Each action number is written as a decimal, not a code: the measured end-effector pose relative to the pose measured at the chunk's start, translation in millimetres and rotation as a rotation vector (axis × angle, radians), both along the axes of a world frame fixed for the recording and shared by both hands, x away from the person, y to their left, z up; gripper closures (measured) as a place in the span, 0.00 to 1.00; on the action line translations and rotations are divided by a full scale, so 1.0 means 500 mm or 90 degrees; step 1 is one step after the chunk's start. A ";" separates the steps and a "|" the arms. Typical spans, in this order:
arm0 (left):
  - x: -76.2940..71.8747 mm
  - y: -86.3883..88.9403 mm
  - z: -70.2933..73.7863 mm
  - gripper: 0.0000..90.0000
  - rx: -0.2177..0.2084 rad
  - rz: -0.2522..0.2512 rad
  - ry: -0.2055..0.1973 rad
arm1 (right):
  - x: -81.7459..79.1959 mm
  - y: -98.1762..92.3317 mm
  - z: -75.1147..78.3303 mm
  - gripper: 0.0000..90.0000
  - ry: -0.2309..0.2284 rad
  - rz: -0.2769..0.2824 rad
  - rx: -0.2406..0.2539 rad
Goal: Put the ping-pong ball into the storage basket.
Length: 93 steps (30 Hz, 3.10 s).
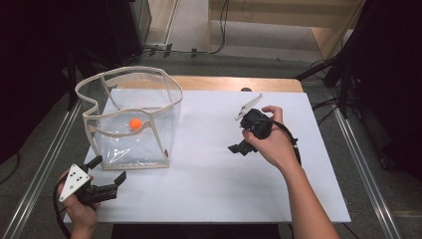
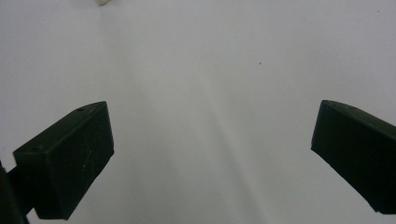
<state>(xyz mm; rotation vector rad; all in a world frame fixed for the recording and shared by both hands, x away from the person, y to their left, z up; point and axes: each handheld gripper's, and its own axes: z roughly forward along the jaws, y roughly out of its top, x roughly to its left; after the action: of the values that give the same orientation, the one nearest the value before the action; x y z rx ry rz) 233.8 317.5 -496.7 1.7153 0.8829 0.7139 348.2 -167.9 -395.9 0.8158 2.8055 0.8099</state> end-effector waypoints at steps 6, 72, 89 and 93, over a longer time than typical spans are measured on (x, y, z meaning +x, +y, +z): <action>0.000 0.000 0.000 0.04 0.000 0.000 0.001 | -0.013 -0.017 -0.010 0.00 0.003 -0.012 -0.001; 0.000 -0.001 0.000 0.04 0.004 0.004 0.000 | -0.135 -0.194 -0.112 0.00 -0.044 -0.133 0.102; 0.000 -0.001 0.000 0.04 0.004 0.006 0.000 | -0.166 -0.241 -0.132 0.00 -0.068 -0.165 0.131; 0.000 -0.002 0.000 0.04 0.004 0.006 0.000 | -0.174 -0.252 -0.139 0.00 -0.073 -0.177 0.137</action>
<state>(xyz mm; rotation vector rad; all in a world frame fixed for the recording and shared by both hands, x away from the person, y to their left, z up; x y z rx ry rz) 233.6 316.7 -496.8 1.7182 0.8900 0.7238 261.3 -293.7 -465.2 1.1217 2.4598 1.0814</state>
